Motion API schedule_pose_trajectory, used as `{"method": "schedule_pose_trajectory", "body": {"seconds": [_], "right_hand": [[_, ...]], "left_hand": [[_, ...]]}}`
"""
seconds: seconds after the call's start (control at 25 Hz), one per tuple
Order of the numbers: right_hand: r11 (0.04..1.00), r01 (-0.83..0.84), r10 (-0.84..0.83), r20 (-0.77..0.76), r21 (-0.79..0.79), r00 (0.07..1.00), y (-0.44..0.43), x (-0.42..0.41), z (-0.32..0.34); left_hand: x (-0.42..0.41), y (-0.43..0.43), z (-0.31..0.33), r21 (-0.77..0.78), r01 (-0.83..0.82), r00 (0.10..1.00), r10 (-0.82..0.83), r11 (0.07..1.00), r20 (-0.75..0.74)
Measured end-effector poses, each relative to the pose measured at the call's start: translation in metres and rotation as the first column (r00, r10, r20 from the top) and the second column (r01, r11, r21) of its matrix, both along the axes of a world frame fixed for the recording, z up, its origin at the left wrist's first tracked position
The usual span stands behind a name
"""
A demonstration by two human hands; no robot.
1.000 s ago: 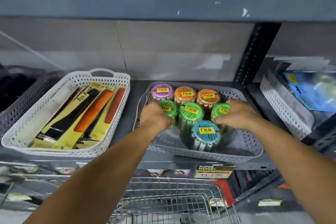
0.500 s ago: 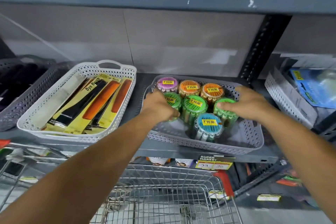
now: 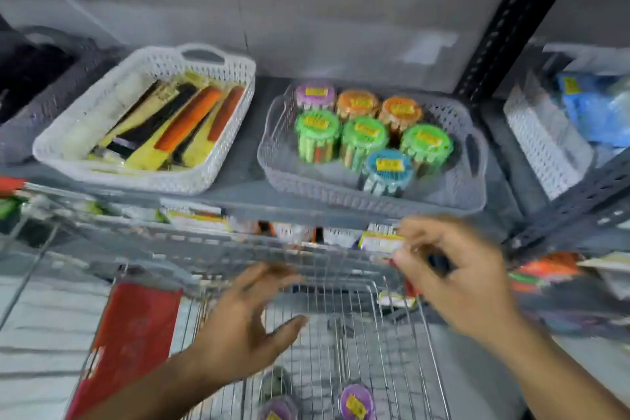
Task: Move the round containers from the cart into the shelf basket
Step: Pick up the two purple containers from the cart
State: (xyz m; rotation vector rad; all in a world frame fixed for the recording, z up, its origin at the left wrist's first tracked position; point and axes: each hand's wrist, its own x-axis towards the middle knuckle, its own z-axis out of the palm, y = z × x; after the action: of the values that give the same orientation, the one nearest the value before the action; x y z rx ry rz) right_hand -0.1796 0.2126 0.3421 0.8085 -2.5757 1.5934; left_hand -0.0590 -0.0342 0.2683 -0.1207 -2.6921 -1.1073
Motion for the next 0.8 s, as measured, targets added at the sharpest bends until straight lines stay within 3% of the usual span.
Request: {"method": "schedule_pose_trajectory", "body": {"seconds": [0.08,0.12,0.24,0.4,0.52,0.72,0.8], "right_hand": [[0.982,-0.153,0.125,0.224,0.111,0.966,0.0,0.034,-0.062],[0.945,-0.249,0.167,0.341,0.211,0.925,0.0,0.046,-0.096],[0.727,-0.476,0.213,0.497,0.495,0.841,0.002,0.061,-0.187],[0.487,-0.584,0.176,0.582,0.65,0.794,0.005,0.064,-0.247],[0.343,-0.574,0.187,0.545,0.743,0.818,0.016,0.071,-0.275],[0.081,-0.624,0.278,0.584,0.777,0.763,0.029,0.083,-0.31],[0.038,-0.602,0.352,0.553,0.798,0.755,0.031,0.083,-0.319]], "left_hand": [[0.041,0.0,-0.067,-0.082,0.067,0.95,-0.039,0.994,0.309],[0.058,0.001,-0.095,-0.105,0.101,0.883,-0.04,0.989,0.467],[0.084,0.004,-0.159,-0.082,0.132,0.671,-0.029,0.988,0.741],[0.083,0.001,-0.214,-0.177,0.277,0.554,-0.006,0.944,0.833],[0.09,-0.004,-0.242,-0.2,0.381,0.493,-0.015,0.903,0.87],[0.094,-0.005,-0.256,-0.128,0.457,0.508,-0.141,0.88,0.85],[0.093,-0.005,-0.264,-0.102,0.461,0.516,-0.173,0.881,0.839]]}}
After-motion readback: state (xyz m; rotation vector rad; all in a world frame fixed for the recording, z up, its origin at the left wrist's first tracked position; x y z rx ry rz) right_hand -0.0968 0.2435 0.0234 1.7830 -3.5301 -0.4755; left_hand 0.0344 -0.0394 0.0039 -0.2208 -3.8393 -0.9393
